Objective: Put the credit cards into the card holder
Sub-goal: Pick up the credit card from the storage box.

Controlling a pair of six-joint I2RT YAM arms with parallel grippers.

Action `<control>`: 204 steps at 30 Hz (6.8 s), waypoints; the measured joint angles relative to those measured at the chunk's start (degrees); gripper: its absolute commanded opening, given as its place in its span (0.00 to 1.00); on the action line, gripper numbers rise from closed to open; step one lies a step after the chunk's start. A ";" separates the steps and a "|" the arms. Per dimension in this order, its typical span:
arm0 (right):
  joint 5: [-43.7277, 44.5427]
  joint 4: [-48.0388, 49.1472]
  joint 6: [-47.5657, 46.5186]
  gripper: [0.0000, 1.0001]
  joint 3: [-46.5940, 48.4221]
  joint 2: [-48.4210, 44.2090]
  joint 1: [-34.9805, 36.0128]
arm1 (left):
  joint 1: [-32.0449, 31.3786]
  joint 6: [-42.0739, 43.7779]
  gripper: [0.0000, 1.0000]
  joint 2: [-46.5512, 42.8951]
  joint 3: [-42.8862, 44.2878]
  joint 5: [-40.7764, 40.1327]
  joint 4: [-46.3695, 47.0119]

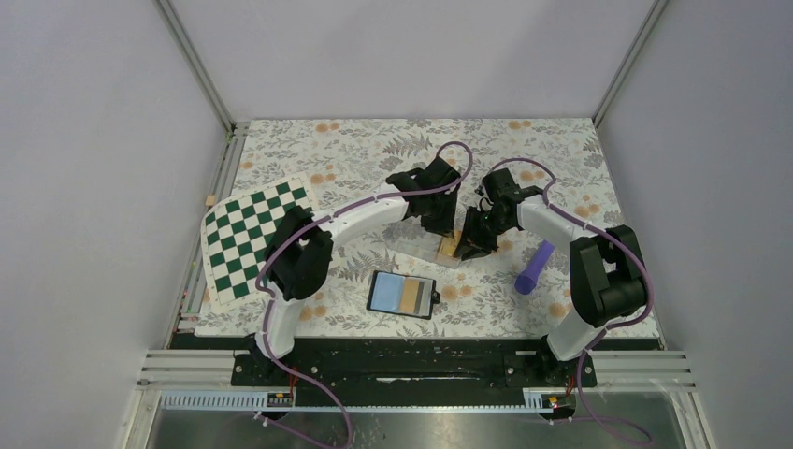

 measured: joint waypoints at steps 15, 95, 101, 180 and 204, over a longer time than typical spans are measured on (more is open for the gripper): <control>0.00 0.00 -0.02 0.31 0.00 0.00 0.00 | 0.28 -0.28 0.23 3.15 0.24 -1.31 -4.35; 6.45 -9.42 -4.74 0.00 12.55 -1.09 3.48 | 8.70 -2.71 0.31 -9.22 -14.34 12.70 11.34; 10.23 -10.64 -5.46 0.00 13.46 5.09 6.27 | 8.68 -3.02 0.31 -5.14 -14.29 16.41 13.16; 3.96 -9.62 -3.93 0.67 9.62 -22.43 7.26 | 6.25 -6.60 0.00 -47.45 -40.72 8.39 18.86; -25.24 48.50 33.33 0.45 -22.51 -24.44 14.93 | 6.23 -34.05 0.00 -75.08 -76.19 21.16 48.17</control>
